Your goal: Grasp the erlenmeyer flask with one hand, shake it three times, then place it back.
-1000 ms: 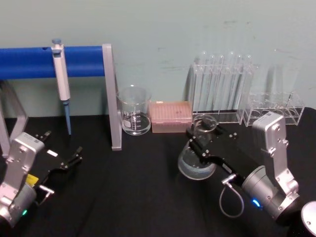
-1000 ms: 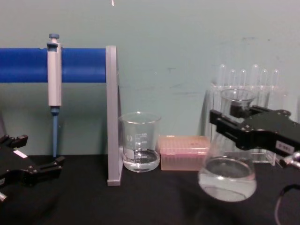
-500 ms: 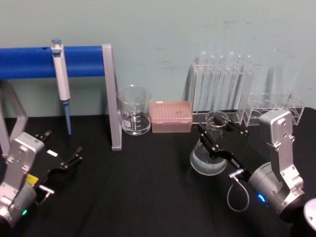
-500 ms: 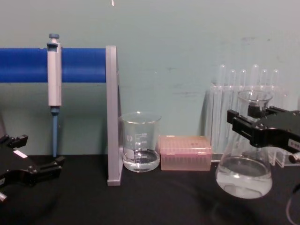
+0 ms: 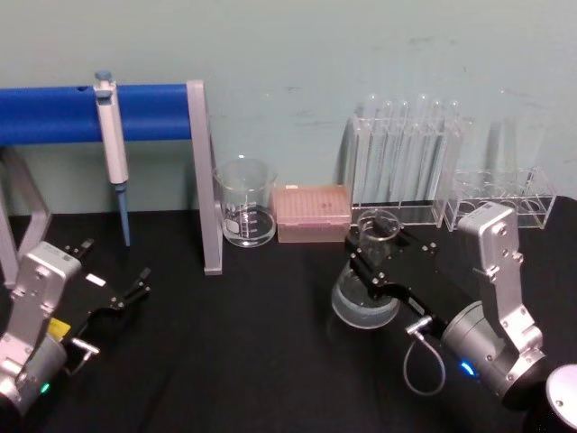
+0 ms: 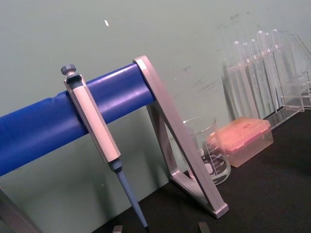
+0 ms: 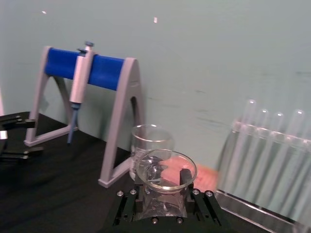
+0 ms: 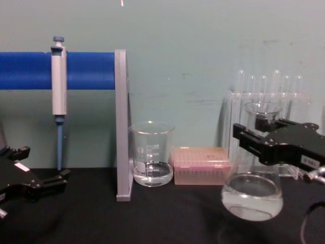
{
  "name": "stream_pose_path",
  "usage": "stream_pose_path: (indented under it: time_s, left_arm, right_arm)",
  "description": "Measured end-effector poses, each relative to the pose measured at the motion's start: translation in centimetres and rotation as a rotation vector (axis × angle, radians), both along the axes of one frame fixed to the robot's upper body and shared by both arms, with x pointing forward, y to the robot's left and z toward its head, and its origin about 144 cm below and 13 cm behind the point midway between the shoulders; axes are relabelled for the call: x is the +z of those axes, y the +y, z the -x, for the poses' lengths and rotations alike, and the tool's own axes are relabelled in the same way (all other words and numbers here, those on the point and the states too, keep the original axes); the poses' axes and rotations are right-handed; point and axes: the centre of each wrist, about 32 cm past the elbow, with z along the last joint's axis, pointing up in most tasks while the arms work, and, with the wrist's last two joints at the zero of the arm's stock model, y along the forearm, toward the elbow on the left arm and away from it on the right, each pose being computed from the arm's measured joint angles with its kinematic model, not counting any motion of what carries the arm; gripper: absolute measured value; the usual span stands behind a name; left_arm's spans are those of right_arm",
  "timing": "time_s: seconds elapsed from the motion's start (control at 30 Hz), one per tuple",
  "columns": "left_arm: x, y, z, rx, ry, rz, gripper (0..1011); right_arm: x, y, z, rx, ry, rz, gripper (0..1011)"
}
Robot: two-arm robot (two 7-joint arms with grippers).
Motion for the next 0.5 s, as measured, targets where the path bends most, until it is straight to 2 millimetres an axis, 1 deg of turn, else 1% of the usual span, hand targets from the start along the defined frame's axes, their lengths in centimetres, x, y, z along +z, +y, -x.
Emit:
stream_pose_path:
  time_s: [0.5]
  left_arm:
    - [0.0,0.0,0.0,0.000,0.000,0.000,1001]
  right_arm:
    - [0.2,1.4,0.8,0.149,-0.012,0.016,451]
